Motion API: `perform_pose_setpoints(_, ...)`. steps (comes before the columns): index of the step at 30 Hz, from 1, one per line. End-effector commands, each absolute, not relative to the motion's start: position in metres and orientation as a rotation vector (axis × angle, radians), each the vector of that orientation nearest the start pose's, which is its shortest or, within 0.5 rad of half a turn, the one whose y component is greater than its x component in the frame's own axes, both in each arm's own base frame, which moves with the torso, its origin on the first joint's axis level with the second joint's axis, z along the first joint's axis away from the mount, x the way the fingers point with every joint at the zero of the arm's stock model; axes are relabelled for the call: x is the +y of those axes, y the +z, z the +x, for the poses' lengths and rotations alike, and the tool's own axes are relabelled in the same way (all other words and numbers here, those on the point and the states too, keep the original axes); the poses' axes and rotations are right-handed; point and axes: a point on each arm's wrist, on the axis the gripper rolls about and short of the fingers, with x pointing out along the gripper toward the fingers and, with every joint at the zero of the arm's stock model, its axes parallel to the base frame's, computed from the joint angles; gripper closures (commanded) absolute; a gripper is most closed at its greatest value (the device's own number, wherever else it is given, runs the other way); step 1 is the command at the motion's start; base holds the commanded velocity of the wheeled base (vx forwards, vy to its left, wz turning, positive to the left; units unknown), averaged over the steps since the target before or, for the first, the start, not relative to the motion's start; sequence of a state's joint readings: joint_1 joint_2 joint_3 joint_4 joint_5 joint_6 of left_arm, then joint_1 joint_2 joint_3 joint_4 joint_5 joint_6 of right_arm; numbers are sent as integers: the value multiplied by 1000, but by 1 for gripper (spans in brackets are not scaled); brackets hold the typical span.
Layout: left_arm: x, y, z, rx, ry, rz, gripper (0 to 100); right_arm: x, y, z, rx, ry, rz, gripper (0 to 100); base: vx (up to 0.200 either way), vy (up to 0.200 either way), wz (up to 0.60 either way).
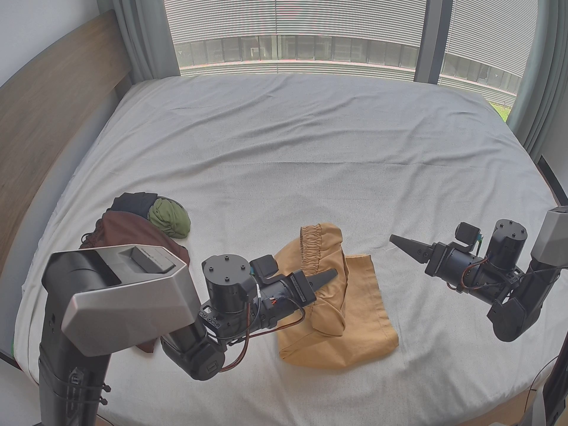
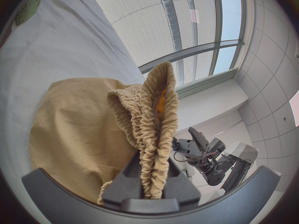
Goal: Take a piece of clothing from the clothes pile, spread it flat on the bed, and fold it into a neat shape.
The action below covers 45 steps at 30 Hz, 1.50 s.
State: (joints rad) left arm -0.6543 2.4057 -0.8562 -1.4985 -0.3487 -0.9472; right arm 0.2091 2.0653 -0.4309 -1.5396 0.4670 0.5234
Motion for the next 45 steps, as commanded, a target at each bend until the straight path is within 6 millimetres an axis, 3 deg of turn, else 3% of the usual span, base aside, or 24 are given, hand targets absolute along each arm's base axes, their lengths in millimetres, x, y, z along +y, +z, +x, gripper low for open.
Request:
perform_pose_setpoints(1,-256,10,315,551,-894,-852,100,71,76,299,265,629,517,0,0,0,0)
perform_pose_setpoints(19,-276,-1,318,592,-909,-839,100,71,77,300,259,626,516,0,0,0,0)
perform_pose_setpoints(20,-276,0,319,588,-908,-841,0,71,77,300,258,628,517,0,0,0,0)
perform_pose_setpoints(33,-271,1,320,569,-891,-835,0,71,75,300,265,626,517,0,0,0,0)
perform_pose_setpoints(42,-235,8,316,554,-826,-781,0,73,73,298,277,629,516,0,0,0,0)
perform_pose_setpoints(43,-218,17,314,542,-806,-773,0,74,70,297,289,630,517,0,0,0,0)
perform_pose_setpoints(45,-204,28,310,512,-797,-779,0,74,69,296,297,631,516,0,0,0,0)
